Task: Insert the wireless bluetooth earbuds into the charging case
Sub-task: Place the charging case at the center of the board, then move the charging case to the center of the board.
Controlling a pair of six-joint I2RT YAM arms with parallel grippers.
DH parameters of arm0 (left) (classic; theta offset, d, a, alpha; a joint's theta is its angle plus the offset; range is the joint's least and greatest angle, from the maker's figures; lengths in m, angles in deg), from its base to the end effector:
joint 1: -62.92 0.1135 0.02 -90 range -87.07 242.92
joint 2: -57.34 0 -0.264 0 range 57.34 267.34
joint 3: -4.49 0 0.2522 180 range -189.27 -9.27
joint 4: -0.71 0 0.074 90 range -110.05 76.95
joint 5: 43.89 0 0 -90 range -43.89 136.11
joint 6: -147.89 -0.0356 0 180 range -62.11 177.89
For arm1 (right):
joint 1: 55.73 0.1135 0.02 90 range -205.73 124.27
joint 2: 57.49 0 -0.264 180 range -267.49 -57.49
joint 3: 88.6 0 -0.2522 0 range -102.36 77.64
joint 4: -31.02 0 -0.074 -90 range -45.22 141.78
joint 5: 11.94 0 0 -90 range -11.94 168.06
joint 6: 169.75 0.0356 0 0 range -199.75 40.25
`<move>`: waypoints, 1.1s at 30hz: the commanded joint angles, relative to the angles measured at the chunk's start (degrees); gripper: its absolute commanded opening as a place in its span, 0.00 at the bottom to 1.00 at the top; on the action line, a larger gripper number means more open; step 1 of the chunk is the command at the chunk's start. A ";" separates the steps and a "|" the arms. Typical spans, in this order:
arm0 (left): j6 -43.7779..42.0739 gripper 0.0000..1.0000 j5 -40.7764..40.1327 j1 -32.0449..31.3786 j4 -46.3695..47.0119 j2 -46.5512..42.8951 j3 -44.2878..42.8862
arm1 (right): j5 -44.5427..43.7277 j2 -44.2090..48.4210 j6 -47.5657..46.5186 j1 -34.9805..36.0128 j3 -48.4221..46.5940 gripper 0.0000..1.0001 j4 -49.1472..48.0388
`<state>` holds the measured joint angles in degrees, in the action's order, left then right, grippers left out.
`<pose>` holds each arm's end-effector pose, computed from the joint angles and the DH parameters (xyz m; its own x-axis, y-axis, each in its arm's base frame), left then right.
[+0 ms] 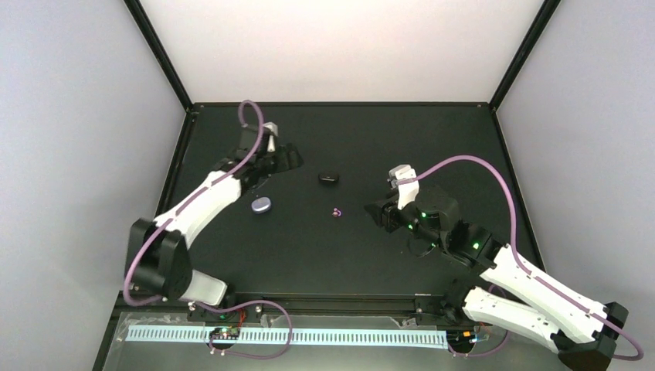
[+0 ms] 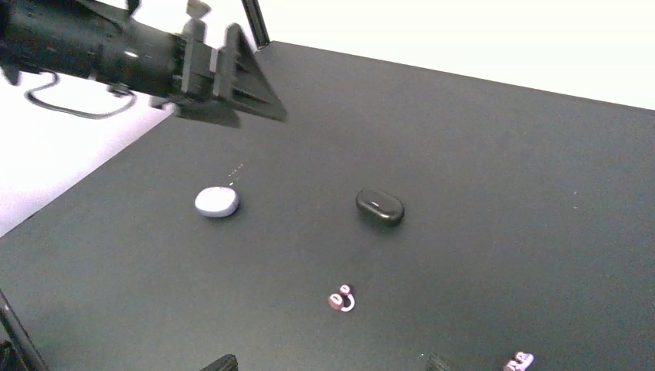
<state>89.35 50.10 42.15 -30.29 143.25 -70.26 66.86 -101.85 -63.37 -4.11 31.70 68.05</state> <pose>0.3075 -0.1193 0.2545 -0.7451 -0.2742 -0.6079 0.0154 0.9043 -0.4267 0.1145 0.1334 0.3245 -0.4054 -0.0663 -0.9117 -0.5656 0.8018 0.1932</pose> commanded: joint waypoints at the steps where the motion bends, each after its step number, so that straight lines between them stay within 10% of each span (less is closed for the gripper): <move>1: -1.41 0.99 -9.53 5.29 -10.69 -6.90 6.03 | 2.16 -1.55 -0.29 -0.30 1.00 0.63 -3.14; 13: -0.86 0.99 -8.12 13.22 -9.68 -1.23 13.46 | 8.57 -6.79 1.68 -0.29 -0.71 0.63 -4.83; 33: 0.78 0.82 0.07 6.91 -4.40 3.90 12.92 | 8.25 -5.74 2.30 -0.28 0.12 0.64 -3.67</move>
<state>88.78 47.98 51.46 -36.38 147.14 -56.93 74.66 -108.47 -61.57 -4.11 32.23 64.90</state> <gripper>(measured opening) 0.826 0.636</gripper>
